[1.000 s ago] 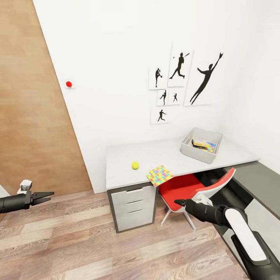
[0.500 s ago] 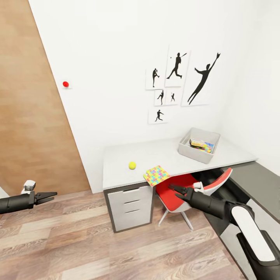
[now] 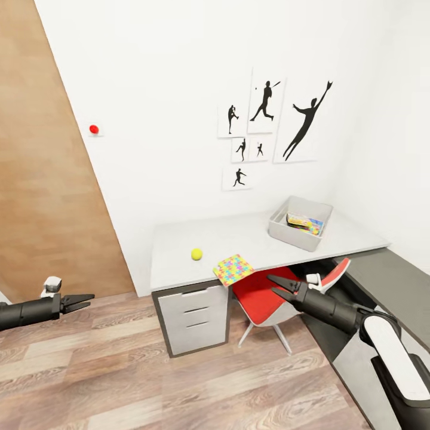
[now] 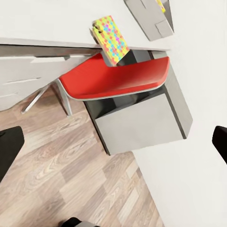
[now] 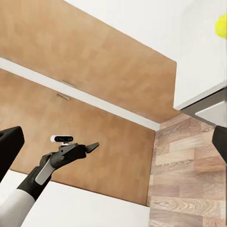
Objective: Put all the toys in the child's room - the three board games (two on the bed and one on the table), the two jigsaw puzzles on the table, and the tennis ball on the table - inside the toy box on the table in the child's room.
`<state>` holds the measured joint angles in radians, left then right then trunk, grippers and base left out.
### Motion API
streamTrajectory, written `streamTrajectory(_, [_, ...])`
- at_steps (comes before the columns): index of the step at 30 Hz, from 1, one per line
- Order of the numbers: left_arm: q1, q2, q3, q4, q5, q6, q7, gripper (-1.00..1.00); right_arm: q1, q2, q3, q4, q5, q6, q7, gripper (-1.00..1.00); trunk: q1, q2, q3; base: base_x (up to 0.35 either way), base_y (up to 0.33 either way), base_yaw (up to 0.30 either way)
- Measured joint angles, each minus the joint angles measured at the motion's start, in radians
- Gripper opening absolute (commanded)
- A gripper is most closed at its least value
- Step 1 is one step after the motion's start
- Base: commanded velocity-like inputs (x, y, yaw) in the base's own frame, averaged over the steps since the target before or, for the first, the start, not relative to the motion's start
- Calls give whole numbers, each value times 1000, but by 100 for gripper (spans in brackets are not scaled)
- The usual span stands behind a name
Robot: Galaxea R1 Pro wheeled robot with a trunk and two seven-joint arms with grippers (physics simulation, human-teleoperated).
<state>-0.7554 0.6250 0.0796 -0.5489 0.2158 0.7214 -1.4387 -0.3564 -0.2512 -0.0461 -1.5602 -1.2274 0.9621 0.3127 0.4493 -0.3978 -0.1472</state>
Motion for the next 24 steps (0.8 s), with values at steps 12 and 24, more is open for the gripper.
streamTrajectory(12, [0, -20, 3, 0, 1, 0, 0, 100, 0, 0, -4, 4, 0, -3, 3, 100, 0, 0, 9, 171, -193, -140])
streamTrajectory(24, [0, -22, 5, 0, 3, 0, -2, 100, 0, 1, -3, 4, 1, -4, 1, 100, 0, 0, 10, 113, -234, -9])
